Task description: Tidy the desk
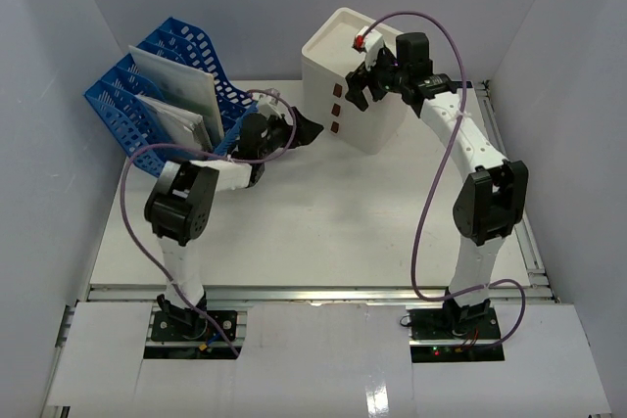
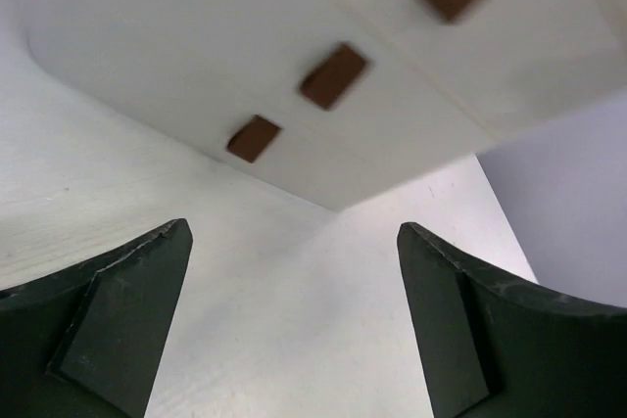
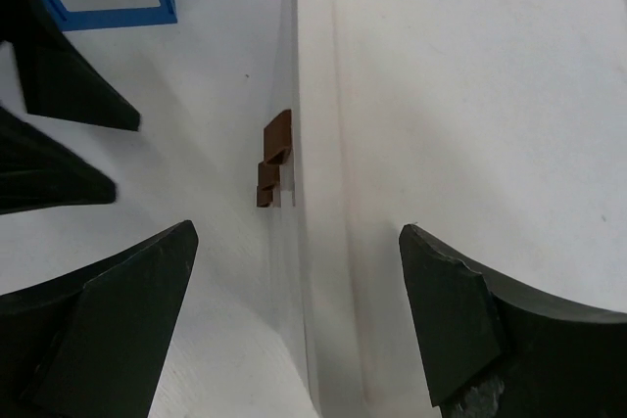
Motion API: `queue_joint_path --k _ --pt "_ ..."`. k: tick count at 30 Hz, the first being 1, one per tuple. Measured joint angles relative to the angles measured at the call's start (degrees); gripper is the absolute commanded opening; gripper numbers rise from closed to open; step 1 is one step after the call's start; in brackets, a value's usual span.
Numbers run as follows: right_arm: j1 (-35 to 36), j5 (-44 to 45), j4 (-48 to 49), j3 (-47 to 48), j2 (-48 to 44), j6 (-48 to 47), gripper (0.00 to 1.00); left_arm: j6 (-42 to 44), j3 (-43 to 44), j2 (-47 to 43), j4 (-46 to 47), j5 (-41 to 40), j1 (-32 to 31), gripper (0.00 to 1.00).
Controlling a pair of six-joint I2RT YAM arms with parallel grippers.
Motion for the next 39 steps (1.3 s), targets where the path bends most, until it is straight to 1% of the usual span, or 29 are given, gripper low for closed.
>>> queue_joint_path --k 3,5,9,11,14,18,21,25,29,34,39 --pt "-0.3 2.6 -0.9 -3.0 -4.6 2.0 0.90 3.2 -6.1 -10.3 0.9 2.9 0.0 0.98" --pt "-0.3 3.6 -1.5 -6.1 -9.1 3.1 0.90 5.4 -12.0 -18.5 1.0 4.9 0.0 0.98" --pt "-0.7 3.0 -3.4 -11.0 -19.6 5.0 0.90 9.5 -21.2 -35.1 -2.3 7.4 0.0 0.98" --pt "-0.7 1.4 -4.3 -13.8 -25.2 5.7 0.90 11.8 -25.0 -44.5 -6.8 7.8 0.0 0.98" --pt "-0.6 -0.3 -5.0 -21.0 -34.3 7.0 0.90 15.5 -28.7 -60.7 -16.0 7.6 0.0 0.98" --pt "-0.5 0.3 -6.2 -33.2 -43.4 8.8 0.90 19.2 -28.9 -78.5 -27.3 6.7 0.0 0.98" --pt "-0.5 2.0 -8.0 -42.9 -47.9 9.8 0.90 21.1 -28.9 -88.3 -37.4 6.3 0.0 0.98" --pt "-0.6 4.8 -10.1 -53.9 -56.2 10.9 0.90 22.1 -29.2 -96.7 -49.1 4.7 0.0 0.98" --pt "-0.6 6.5 -11.2 -57.3 -63.5 11.8 0.90 22.1 -29.9 -101.9 -56.4 3.3 0.0 0.98" --pt "-0.6 10.0 -11.4 -57.8 -68.3 12.3 0.90 21.0 -31.4 -108.8 -60.4 2.1 0.0 0.98" --pt "-0.6 12.7 -11.5 -58.5 -69.4 12.0 0.90 20.4 -31.4 -109.4 -61.0 1.6 0.0 0.98"
